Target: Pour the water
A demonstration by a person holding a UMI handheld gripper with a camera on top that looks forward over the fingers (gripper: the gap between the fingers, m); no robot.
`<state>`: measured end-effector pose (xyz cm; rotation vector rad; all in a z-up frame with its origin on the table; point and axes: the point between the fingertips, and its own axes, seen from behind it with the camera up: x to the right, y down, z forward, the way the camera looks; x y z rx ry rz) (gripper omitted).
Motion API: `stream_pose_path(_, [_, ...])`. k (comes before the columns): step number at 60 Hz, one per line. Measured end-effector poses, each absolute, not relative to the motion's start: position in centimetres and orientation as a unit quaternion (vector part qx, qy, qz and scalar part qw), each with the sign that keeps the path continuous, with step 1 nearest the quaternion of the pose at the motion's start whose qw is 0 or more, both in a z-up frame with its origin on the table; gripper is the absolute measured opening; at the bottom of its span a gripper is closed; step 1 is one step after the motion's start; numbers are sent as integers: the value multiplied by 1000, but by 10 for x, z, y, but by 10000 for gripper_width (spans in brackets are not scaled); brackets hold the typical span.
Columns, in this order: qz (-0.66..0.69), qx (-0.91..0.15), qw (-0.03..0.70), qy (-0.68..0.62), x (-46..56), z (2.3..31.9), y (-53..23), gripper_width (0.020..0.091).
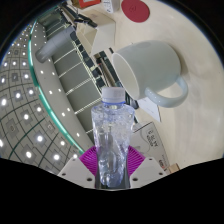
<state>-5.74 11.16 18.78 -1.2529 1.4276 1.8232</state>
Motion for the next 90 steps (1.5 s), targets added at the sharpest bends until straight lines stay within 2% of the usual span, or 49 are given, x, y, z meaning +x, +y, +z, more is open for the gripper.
stream_pose_path(7, [660, -486, 254, 513, -63, 187, 109, 341])
stream_pose_path(13, [640, -534, 287, 472, -66, 198, 110, 342])
stream_pose_path(22, [563, -628, 395, 365, -52, 239, 104, 340])
stream_pose_path(35, [371, -705, 574, 188, 28, 323, 102, 342])
stream_pose_path(40, [293, -717, 618, 132, 67, 341, 96, 342])
stream_pose_path(45, [215, -729, 645, 85, 105, 343, 100, 339])
stream_pose_path(50, [138, -741, 656, 40, 143, 328, 103, 341])
stream_pose_path(54, [88, -752, 653, 8, 167, 304, 107, 341])
stream_pose_path(68, [29, -793, 605, -63, 201, 181, 117, 341])
stream_pose_path(79, [44, -817, 571, -69, 206, 108, 113, 343])
stream_pose_path(84, [52, -822, 562, -72, 213, 86, 105, 351])
stream_pose_path(88, [60, -809, 581, -76, 213, 90, 105, 352])
stream_pose_path(90, [60, -808, 581, -77, 211, 89, 108, 385])
